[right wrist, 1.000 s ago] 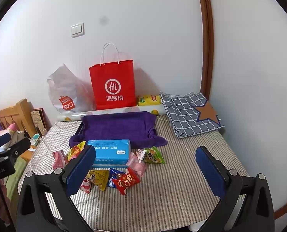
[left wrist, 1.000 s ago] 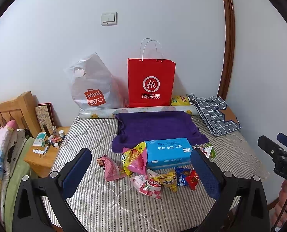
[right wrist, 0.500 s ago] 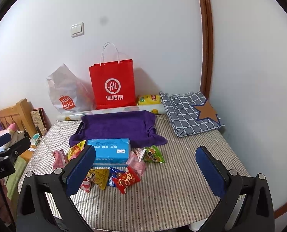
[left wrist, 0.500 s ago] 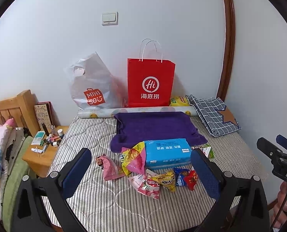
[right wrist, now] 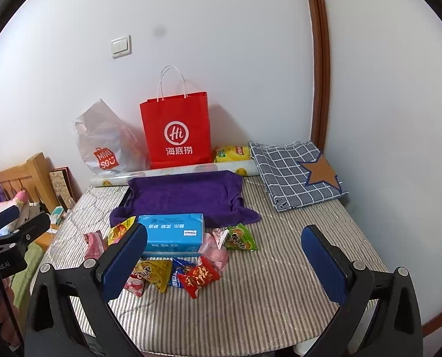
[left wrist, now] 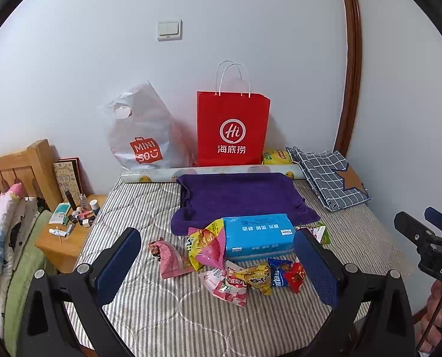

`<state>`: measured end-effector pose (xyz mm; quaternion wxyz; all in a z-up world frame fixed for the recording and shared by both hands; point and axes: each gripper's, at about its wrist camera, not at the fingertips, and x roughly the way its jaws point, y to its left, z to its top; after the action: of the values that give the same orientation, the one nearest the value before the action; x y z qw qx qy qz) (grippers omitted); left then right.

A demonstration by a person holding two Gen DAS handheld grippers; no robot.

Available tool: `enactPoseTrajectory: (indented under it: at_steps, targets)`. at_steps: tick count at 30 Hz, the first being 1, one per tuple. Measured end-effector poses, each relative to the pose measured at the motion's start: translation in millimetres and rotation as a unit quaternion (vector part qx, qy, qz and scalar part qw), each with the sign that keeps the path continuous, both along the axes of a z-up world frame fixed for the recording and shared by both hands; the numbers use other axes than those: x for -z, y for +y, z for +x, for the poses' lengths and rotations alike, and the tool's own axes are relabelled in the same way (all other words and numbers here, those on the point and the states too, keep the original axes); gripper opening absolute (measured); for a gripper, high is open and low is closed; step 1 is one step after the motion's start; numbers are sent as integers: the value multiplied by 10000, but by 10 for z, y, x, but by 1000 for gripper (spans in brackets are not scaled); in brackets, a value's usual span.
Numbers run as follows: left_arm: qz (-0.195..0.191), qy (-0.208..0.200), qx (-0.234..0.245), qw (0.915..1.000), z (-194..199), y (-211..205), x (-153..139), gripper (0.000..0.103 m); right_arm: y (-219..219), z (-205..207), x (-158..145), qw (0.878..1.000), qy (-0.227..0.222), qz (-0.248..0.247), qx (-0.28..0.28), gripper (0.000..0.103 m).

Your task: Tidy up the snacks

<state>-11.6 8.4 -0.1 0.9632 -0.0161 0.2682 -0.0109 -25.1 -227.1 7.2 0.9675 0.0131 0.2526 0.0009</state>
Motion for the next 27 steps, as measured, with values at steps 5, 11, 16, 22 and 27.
enactPoseTrajectory:
  at_steps: [5,11,16,22,27]
  targets:
    - [69,-23,20,10000,-24,-10,0,103,-3,-16,-7,10000,-32,57,-29,102]
    - [35,-19,18,10000,-17,-5,4,103,19,-11,-9,10000,-36,0,-16,102]
    - [94,-63,3,9999,-29,-22,3,103,26,-34,-21,10000,-65,-7,-34,102]
    - [129,-52,23,9999,-37,-46,11,103,37,-55,-40,9999,-98,12,-56,102]
    - [105,-56,29,9999,-30,-48,13,103,58,-62,-50,9999,-117,-31,-71,102]
